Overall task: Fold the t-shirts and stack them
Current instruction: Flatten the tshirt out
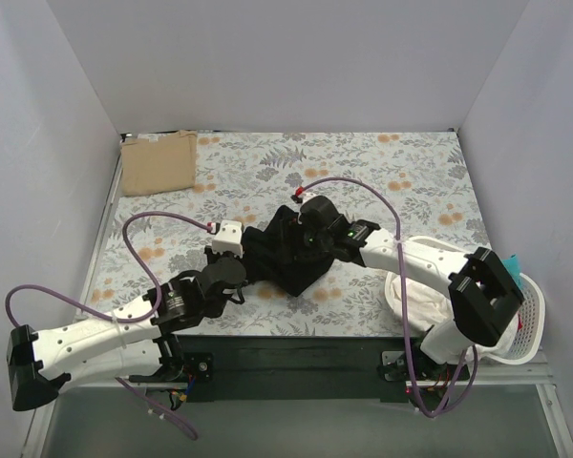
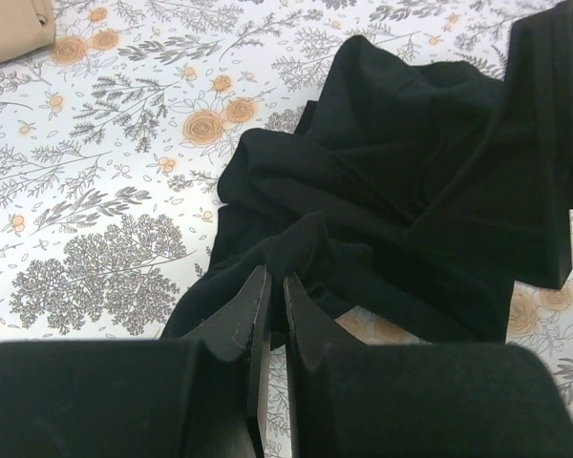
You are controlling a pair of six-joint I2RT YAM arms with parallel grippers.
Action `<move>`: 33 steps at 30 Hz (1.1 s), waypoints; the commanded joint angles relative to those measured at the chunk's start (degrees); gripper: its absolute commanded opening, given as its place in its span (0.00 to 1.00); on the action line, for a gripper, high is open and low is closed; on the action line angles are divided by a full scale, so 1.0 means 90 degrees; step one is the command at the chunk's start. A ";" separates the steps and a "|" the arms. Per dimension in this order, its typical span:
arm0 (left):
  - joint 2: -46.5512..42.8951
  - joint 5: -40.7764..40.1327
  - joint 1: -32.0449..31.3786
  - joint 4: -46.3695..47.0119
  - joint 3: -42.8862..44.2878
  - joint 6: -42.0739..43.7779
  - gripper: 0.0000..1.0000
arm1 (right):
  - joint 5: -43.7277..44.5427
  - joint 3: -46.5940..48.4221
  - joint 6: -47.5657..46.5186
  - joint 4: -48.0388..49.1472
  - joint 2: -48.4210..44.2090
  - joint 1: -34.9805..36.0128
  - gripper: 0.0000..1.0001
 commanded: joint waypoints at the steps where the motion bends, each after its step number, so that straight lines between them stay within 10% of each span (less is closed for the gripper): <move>1: 0.0163 -0.0064 0.0044 -0.0132 0.0238 0.0065 0.00 | -0.0111 0.0411 0.0053 0.0428 0.0213 0.0400 0.78; 12: 0.0134 -0.0239 0.0035 -0.0250 0.0239 -0.0023 0.00 | 0.0475 0.0695 0.0014 0.0555 0.1199 0.0625 0.64; 17: 0.0037 -0.0550 0.0034 -0.0337 0.0239 -0.0110 0.00 | 0.0915 0.0860 -0.0005 0.0234 0.1210 0.0596 0.01; 23: -0.0480 -0.1118 0.0151 -0.0699 0.0433 -0.0326 0.00 | 0.1306 0.1581 -0.0443 -0.0799 0.0421 0.0246 0.01; 33: 0.0621 0.1724 0.2182 0.0151 0.1478 0.1032 0.00 | 0.2009 0.2357 -0.0534 -0.1788 -0.1240 0.0137 0.01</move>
